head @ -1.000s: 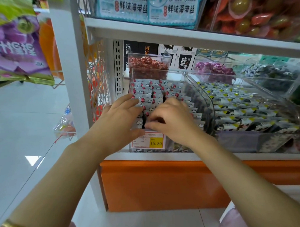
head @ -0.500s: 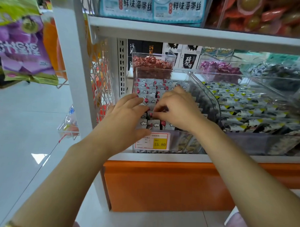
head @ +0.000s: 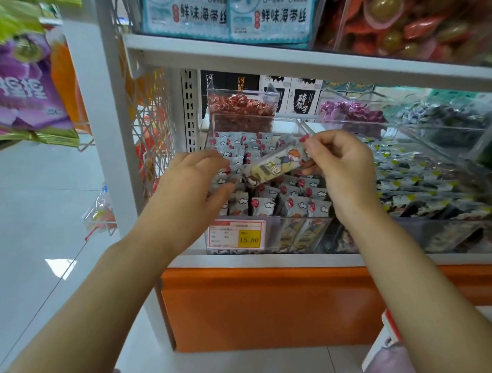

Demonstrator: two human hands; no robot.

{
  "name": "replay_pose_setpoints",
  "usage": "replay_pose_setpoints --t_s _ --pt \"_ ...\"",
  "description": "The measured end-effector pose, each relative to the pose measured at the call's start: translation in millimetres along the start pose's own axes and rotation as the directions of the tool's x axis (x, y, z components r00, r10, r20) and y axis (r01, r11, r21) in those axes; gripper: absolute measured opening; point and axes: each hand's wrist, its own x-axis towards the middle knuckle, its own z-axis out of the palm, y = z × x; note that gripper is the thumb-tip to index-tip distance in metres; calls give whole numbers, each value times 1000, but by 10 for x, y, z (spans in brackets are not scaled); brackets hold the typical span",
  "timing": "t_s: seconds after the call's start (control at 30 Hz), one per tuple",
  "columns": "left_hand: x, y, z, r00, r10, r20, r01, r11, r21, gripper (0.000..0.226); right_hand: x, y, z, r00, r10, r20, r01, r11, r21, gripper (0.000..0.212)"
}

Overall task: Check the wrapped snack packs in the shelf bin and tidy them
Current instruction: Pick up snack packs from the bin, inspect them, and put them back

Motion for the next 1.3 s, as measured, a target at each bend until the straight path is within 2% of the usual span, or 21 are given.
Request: replay_pose_setpoints --t_s 0.07,0.17,0.37,0.43,0.53,0.63,0.77,0.87,0.97,1.1,1.23,1.3 --pt "2 54 2 999 -27 -19 26 997 -77 43 -54 -10 -52 998 60 -14 -58 995 87 14" --pt "5 141 39 995 -90 34 96 970 -224 44 -159 -28 -88 988 154 28 -156 965 211 15" --pt "17 213 94 978 -160 131 204 857 -474 29 -316 -33 -145 929 364 65 -356 834 421 10" --pt "22 224 93 962 -215 170 274 762 -587 21 -339 -20 -189 908 404 110 -409 800 439 10" --pt "36 242 88 928 -308 208 358 588 -726 6 -373 -10 -250 889 428 162 -455 788 416 21" --pt "54 234 97 894 -367 256 412 453 -791 5 -394 -2 -285 876 448 181 -481 778 404 25" --pt "75 228 92 861 -347 372 459 216 -862 12 -381 -2 -299 841 505 193 -526 683 507 28" --pt "84 234 80 865 -294 406 457 128 -880 28 -359 2 -320 817 543 196 -541 601 588 26" --pt "76 260 69 881 -245 404 445 142 -884 40 -348 6 -335 806 558 195 -537 552 638 22" --pt "74 288 72 892 -234 387 436 211 -875 37 -345 11 -327 808 561 182 -517 527 674 21" --pt "54 297 98 921 -236 310 386 449 -806 34 -351 25 -304 821 550 151 -491 545 680 20" --pt "45 298 101 918 -247 309 393 476 -787 30 -354 27 -294 845 525 105 -464 621 632 18"
